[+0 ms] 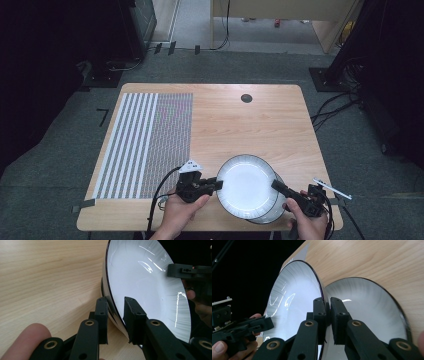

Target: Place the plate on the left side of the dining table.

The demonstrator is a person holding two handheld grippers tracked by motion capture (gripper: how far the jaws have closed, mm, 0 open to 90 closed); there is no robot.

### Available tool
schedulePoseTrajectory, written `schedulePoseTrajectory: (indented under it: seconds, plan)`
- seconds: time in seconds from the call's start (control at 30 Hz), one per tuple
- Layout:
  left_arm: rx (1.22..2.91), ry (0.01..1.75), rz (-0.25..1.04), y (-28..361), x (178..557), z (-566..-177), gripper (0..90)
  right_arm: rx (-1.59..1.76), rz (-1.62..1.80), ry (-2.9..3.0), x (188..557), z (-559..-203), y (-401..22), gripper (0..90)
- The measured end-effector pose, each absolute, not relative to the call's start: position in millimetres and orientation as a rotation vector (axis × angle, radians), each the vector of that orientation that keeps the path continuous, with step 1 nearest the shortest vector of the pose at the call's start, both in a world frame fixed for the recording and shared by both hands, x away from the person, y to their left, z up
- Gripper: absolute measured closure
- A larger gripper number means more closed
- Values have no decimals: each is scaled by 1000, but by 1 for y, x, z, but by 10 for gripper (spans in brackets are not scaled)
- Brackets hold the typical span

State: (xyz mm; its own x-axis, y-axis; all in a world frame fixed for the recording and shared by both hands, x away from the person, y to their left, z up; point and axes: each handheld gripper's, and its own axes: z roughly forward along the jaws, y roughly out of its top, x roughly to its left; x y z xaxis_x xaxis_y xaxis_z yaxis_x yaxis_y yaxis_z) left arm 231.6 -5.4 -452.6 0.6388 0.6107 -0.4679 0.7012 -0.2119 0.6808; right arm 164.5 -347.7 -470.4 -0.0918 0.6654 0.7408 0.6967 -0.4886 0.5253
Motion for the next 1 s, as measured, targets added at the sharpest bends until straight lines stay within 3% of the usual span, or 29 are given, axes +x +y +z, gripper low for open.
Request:
schedulePoseTrajectory:
  seconds: [1.0]
  plan:
    - [1810, 1202, 123, 104, 265, -403, 793, -1911, -1688, -1699, 248, -423, -231, 839]
